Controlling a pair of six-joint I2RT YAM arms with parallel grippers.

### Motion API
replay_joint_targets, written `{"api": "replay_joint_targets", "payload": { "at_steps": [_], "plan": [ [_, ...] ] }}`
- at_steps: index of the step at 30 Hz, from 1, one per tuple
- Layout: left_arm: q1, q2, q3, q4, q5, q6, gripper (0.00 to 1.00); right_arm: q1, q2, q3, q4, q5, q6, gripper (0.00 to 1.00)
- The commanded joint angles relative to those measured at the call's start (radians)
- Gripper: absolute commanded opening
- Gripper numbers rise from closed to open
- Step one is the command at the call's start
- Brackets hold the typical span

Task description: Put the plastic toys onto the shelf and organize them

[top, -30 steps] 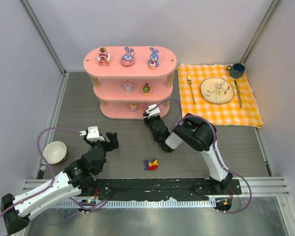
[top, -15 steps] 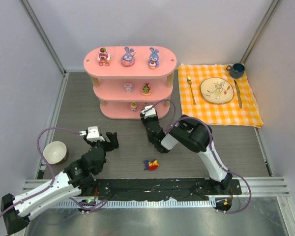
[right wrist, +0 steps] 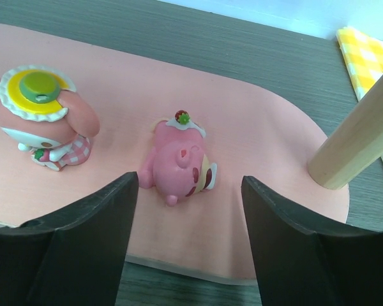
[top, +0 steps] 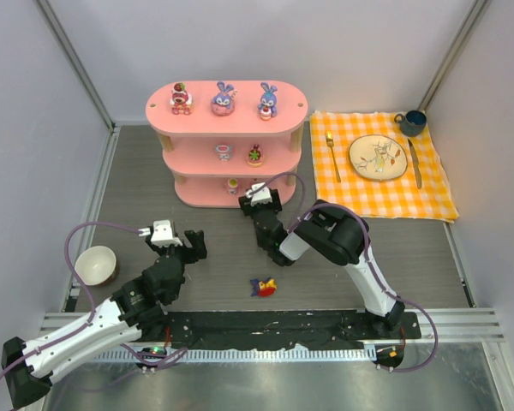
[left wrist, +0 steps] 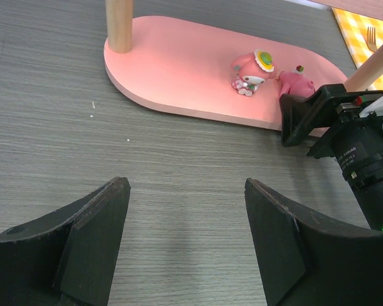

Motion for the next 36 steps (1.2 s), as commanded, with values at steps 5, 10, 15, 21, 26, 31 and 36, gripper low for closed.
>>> {"api": "replay_joint_targets", "payload": {
  "at_steps": [5,10,15,21,26,31,36],
  "plan": [
    [0.004,-0.002,-0.001,0.044,-0.024,0.015,0.77,0.013,-0.010,0.018,0.360,0.026,-0.016,0.76],
    [0.004,-0.003,-0.001,0.042,-0.024,0.015,0.77,0.023,-0.090,-0.055,0.361,0.014,-0.017,0.77],
    [0.004,-0.008,0.012,0.024,-0.026,0.015,0.77,0.078,-0.229,-0.169,0.361,0.011,-0.049,0.78],
    [0.004,-0.060,0.035,-0.022,-0.047,-0.011,0.80,0.156,-0.438,-0.333,0.360,0.061,-0.094,0.78],
    [0.004,-0.099,0.071,-0.076,-0.029,-0.043,0.80,0.248,-0.734,-0.495,0.271,0.225,-0.114,0.79],
    [0.003,0.002,0.150,-0.143,0.034,-0.104,0.82,0.271,-1.137,-0.488,-0.618,0.206,0.389,0.73],
    [0.003,0.091,0.208,-0.200,0.165,-0.152,0.86,0.277,-1.389,-0.422,-1.255,0.120,0.722,0.73]
  ]
}}
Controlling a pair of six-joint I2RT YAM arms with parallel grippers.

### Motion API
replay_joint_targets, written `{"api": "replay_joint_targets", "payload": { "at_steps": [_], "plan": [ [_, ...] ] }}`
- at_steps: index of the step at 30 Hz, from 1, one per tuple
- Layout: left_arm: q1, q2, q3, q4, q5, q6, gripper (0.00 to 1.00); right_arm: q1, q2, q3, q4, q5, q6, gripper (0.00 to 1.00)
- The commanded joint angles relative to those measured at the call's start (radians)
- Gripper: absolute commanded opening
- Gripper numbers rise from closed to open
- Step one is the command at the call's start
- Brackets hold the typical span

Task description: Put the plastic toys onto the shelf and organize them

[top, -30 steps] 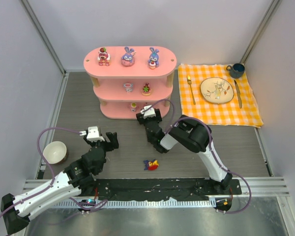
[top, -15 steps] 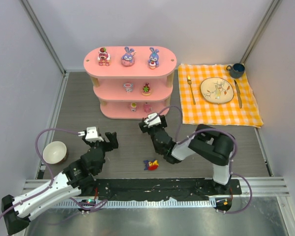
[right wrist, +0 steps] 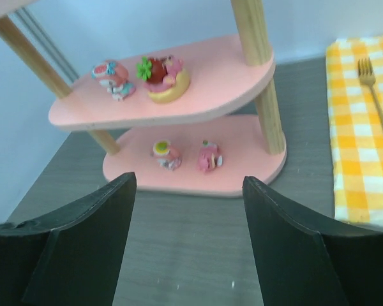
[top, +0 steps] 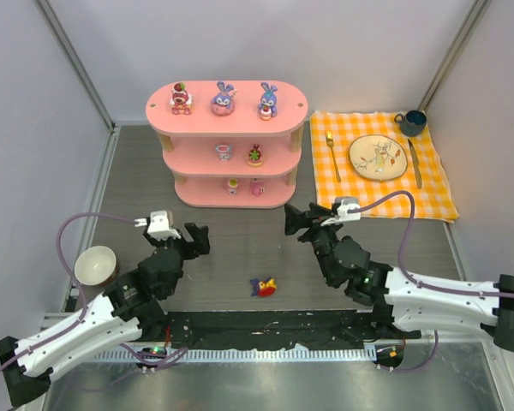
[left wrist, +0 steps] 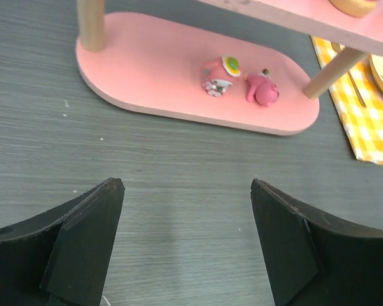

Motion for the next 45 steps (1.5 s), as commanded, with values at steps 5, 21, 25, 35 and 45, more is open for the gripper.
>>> {"api": "replay_joint_targets", "payload": {
  "at_steps": [5,21,25,35,45],
  "plan": [
    [-0.038,0.184,0.096,-0.124,0.225,-0.159,0.86,0.013,-0.196,0.041,-0.881,-0.112,0.584,0.74],
    [-0.572,0.615,0.193,-0.113,-0.019,-0.550,0.86,0.015,-0.177,-0.058,-0.853,-0.488,0.653,0.65],
    [-0.603,0.615,0.177,-0.121,-0.030,-0.605,0.85,0.015,-0.118,-0.083,-0.799,-0.530,0.633,0.61],
    [-0.637,0.559,0.134,-0.153,-0.062,-0.676,0.83,0.015,0.062,-0.039,-0.607,-0.643,0.494,0.61],
    [-0.640,0.496,0.115,-0.207,-0.084,-0.714,0.81,0.005,0.300,0.075,-0.628,-0.570,0.457,0.55]
  ]
}}
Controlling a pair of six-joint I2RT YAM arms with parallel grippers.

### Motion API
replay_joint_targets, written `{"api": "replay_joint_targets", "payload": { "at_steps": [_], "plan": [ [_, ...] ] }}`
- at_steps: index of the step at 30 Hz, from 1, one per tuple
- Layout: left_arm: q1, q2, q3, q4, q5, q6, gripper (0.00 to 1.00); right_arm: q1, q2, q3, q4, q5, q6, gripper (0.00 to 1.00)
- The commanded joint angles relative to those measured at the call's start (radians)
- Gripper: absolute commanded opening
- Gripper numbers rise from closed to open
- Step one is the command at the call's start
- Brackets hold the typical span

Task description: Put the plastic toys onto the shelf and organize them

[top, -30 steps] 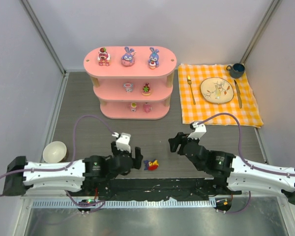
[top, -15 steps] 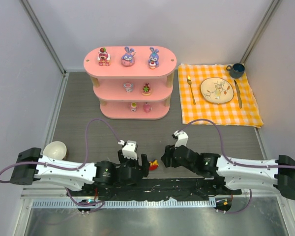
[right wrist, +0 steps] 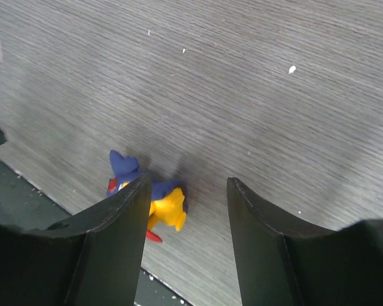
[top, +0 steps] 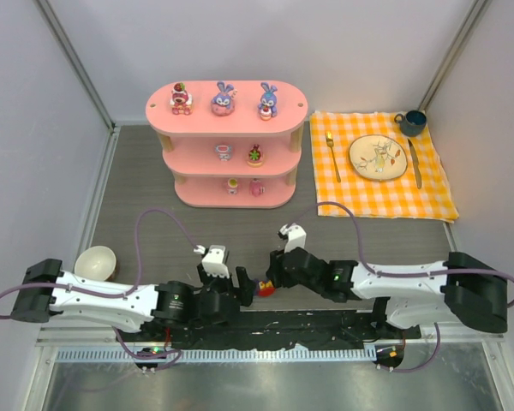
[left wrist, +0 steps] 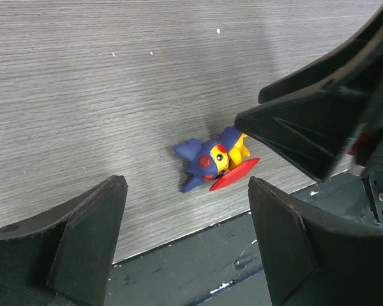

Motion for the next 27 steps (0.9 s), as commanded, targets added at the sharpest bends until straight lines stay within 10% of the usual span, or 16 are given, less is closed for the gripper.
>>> {"api": "replay_joint_targets", "payload": {
  "at_steps": [1,27],
  "plan": [
    [-0.006,-0.037,-0.008,-0.044,-0.070,-0.046,0.81,-0.007,0.107,0.099,0.009,0.054,-0.035,0.55],
    [-0.006,-0.150,0.045,-0.240,-0.059,-0.139,0.81,-0.004,0.105,0.059,-0.114,-0.039,-0.032,0.47]
  ]
}}
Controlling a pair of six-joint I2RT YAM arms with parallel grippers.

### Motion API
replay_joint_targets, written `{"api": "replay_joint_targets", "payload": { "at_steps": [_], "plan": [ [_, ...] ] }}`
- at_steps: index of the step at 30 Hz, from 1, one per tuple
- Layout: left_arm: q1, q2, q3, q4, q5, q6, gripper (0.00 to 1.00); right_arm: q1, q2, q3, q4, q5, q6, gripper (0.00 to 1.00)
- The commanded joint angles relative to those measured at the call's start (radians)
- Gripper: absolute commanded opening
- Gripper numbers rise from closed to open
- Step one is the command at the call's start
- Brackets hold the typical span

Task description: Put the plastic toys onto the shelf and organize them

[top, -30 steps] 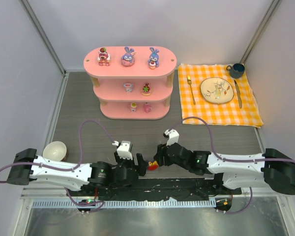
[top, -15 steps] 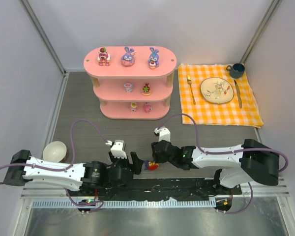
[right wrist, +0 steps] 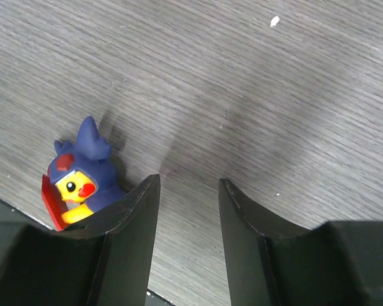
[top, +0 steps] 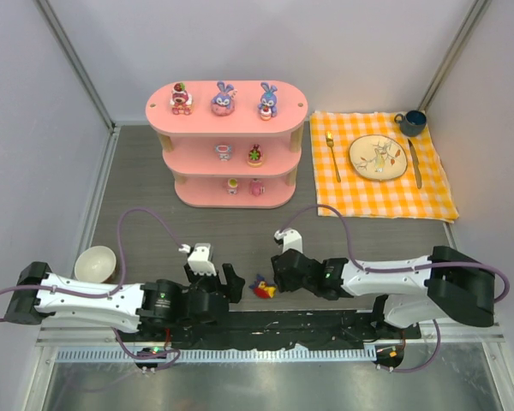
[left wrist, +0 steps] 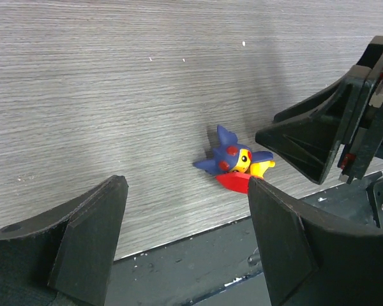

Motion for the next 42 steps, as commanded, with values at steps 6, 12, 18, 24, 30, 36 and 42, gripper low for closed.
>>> {"api": "replay_joint_targets", "payload": {
  "at_steps": [6,12,18,24,30,36,42],
  "plan": [
    [-0.005,0.003,0.097,-0.137,0.007,-0.130,0.81,0.032,-0.094,-0.021,0.011,-0.071,0.020,0.46],
    [-0.005,0.071,0.146,-0.177,0.056,-0.212,0.82,0.093,-0.034,0.023,0.023,-0.070,0.043,0.43],
    [-0.005,0.123,0.158,-0.202,0.117,-0.294,0.82,0.159,-0.012,0.031,0.023,-0.002,0.092,0.43],
    [-0.005,0.105,0.053,-0.006,0.097,-0.284,0.84,0.167,-0.268,-0.044,-0.047,0.240,0.233,0.43],
    [0.096,0.075,-0.009,0.258,0.154,0.000,0.87,0.166,-0.592,-0.110,-0.185,0.378,0.284,0.43],
    [0.277,0.134,0.048,0.307,0.388,0.228,0.89,0.167,-0.660,-0.095,-0.303,0.421,0.287,0.43],
    [0.346,0.293,0.200,0.202,0.536,0.356,0.93,0.166,-0.698,-0.105,-0.317,0.436,0.294,0.43]
  ]
}}
